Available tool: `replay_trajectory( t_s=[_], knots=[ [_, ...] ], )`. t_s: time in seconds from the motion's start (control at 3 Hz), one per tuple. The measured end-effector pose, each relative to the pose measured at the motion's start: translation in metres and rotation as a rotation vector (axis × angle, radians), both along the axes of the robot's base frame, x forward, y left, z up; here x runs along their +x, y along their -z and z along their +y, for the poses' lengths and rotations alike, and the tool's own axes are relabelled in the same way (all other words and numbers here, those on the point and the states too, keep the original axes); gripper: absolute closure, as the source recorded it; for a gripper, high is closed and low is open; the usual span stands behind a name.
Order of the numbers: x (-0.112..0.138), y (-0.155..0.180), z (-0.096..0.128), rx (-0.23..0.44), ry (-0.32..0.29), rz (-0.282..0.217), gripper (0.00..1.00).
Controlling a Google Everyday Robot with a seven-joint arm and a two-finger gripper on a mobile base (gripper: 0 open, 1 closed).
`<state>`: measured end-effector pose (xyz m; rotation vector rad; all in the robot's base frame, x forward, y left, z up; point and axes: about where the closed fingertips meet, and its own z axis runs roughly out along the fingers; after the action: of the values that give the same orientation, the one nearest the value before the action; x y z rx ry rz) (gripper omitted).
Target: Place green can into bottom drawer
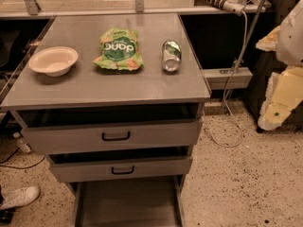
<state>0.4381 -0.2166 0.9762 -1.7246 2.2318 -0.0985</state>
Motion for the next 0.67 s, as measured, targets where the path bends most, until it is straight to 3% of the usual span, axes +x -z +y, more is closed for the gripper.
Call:
replay_trajectory(
  t_s=[0.33,0.67],
  knots=[
    [0.0,0.0,0.0,0.0,0.0,0.0,0.0],
    [0.012,0.003,0.007,0.037,0.076,0.012,0.0]
  ],
)
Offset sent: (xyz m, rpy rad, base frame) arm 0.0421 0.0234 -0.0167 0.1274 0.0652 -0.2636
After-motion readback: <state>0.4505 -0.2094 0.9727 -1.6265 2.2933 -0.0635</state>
